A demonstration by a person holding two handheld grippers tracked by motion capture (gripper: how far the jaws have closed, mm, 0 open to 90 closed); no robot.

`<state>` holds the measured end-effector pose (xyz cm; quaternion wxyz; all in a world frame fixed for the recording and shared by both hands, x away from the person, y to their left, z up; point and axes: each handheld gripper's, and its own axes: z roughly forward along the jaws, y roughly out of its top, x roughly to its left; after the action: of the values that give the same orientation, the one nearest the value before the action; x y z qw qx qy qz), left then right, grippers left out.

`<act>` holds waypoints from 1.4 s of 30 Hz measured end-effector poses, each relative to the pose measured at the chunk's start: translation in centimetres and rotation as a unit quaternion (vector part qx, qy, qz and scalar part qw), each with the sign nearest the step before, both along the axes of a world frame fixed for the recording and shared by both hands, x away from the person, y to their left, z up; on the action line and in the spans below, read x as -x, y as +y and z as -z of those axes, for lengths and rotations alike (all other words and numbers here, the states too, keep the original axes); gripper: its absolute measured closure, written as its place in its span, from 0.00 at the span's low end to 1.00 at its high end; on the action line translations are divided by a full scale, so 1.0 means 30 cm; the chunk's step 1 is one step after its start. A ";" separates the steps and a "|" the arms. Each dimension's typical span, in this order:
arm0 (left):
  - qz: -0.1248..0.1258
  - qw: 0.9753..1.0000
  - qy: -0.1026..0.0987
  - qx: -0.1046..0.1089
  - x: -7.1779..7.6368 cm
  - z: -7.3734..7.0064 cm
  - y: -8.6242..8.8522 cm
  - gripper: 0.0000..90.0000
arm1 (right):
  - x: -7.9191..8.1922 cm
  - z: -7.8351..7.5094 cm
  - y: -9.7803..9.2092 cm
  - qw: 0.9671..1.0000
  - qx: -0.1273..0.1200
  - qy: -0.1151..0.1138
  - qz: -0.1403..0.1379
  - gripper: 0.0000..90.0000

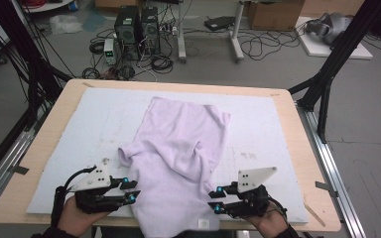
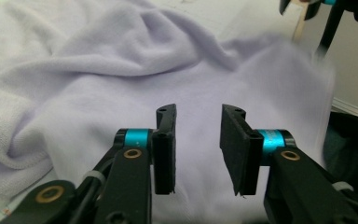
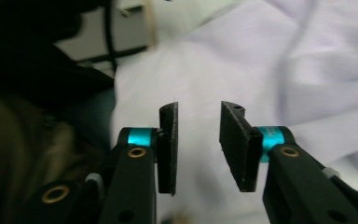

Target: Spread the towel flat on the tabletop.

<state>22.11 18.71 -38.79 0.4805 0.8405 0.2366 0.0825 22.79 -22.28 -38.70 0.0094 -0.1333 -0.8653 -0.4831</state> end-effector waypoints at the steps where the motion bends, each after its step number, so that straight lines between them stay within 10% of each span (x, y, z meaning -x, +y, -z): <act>1: -0.002 1.000 -0.001 -0.011 -0.018 0.014 0.000 0.70 | -0.019 0.008 0.004 1.000 0.011 -0.005 0.007 0.71; 10: -0.043 0.995 0.042 -0.084 -0.185 0.155 -0.036 0.64 | -0.199 0.139 0.075 0.994 0.096 -0.035 0.041 0.62; 17: -0.040 0.994 0.052 -0.092 -0.223 0.170 -0.066 0.95 | -0.244 0.189 0.086 0.994 0.103 0.001 0.022 0.97; 23: -0.027 0.995 0.056 -0.079 -0.176 0.148 -0.049 0.97 | -0.216 0.173 0.048 0.996 0.091 0.018 0.012 0.98; 35: 0.026 0.998 0.028 -0.049 0.053 0.081 -0.019 0.96 | 0.016 0.100 0.001 0.997 0.068 0.007 -0.042 0.97; 42: -0.009 0.999 0.010 -0.046 -0.023 0.070 0.020 0.73 | -0.040 0.062 0.019 0.998 0.062 -0.028 -0.014 0.80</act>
<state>22.80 19.32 -40.89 0.4383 0.8603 0.2446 0.0895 24.00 -21.70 -40.57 -0.0170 -0.1081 -0.8954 -0.4316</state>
